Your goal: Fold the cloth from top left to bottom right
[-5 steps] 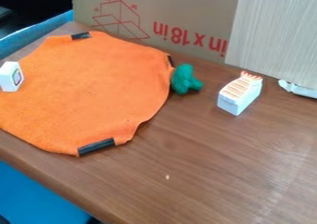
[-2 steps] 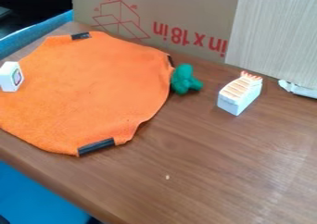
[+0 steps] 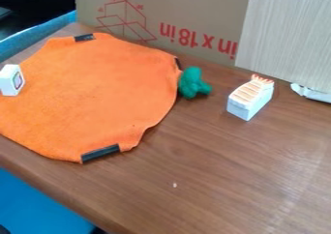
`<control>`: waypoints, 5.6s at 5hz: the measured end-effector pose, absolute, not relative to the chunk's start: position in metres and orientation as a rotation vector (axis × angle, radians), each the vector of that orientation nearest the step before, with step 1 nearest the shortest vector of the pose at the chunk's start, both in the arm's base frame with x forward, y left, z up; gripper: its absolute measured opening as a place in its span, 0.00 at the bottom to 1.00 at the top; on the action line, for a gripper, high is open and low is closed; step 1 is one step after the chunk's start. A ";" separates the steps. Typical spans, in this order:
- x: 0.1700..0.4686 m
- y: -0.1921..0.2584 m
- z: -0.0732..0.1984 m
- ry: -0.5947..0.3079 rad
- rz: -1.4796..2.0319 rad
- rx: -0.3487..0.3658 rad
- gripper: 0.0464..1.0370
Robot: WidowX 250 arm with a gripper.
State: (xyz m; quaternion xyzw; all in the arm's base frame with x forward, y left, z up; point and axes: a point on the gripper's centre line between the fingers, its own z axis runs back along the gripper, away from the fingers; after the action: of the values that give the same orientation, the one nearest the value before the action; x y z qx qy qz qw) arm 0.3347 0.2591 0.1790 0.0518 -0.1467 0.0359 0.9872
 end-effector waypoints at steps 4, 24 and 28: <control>0.379 0.279 0.130 -0.323 -0.348 0.060 0.96; 0.336 0.203 0.111 -0.439 -0.544 0.059 0.01; 0.296 0.167 0.142 -0.493 -0.568 -0.002 0.01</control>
State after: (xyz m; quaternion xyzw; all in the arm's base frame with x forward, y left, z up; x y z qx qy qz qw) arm 0.2959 0.1673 0.1418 -0.0009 -0.2406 -0.2772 0.9302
